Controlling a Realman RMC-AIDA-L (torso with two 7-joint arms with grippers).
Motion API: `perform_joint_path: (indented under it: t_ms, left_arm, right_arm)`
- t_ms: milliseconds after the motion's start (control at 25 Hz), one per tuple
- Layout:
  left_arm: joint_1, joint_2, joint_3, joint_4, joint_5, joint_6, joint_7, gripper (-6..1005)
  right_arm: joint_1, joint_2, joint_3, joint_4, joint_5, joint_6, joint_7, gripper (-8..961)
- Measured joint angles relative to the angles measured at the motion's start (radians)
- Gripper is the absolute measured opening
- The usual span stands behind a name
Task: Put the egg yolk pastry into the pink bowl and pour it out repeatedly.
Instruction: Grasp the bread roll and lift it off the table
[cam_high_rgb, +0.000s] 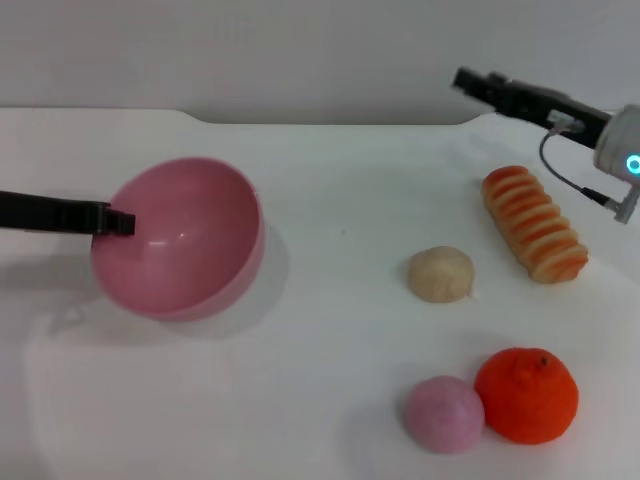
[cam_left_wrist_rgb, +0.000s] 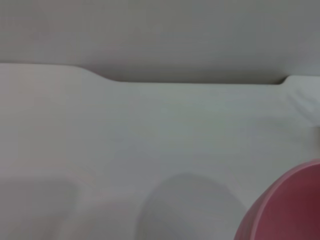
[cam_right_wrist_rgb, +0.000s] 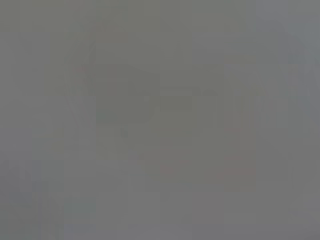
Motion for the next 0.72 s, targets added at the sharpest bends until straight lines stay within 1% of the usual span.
perform_joint_path:
  t_ms: [160,280,320,440,560,720]
  left_arm:
    - [0.001,-0.001,0.015,-0.012,0.029,0.000,-0.007,16]
    - [0.000,-0.002,0.025,-0.013,0.062,-0.002,-0.024,16]
    - [0.000,-0.003,0.031,-0.013,0.073,-0.003,-0.035,16]
    - [-0.005,-0.002,0.060,-0.012,0.103,-0.011,-0.070,15]
    - [-0.011,-0.002,0.079,-0.005,0.134,-0.019,-0.091,15]
    - [-0.018,-0.002,0.090,-0.003,0.138,-0.025,-0.099,14]
  right_arm:
    - [0.014,0.005,-0.300,-0.258,-0.198,-0.091,0.457,613]
    - [0.009,0.004,-0.432,-0.429,-0.320,-0.219,0.685,613]
    - [0.007,0.000,-0.469,-0.481,-0.359,-0.270,0.750,613]
    - [0.005,-0.009,-0.549,-0.609,-0.454,-0.406,0.870,613]
    - [0.005,-0.008,-0.584,-0.695,-0.525,-0.512,0.916,613]
    - [0.006,-0.003,-0.618,-0.700,-0.573,-0.577,0.925,614]
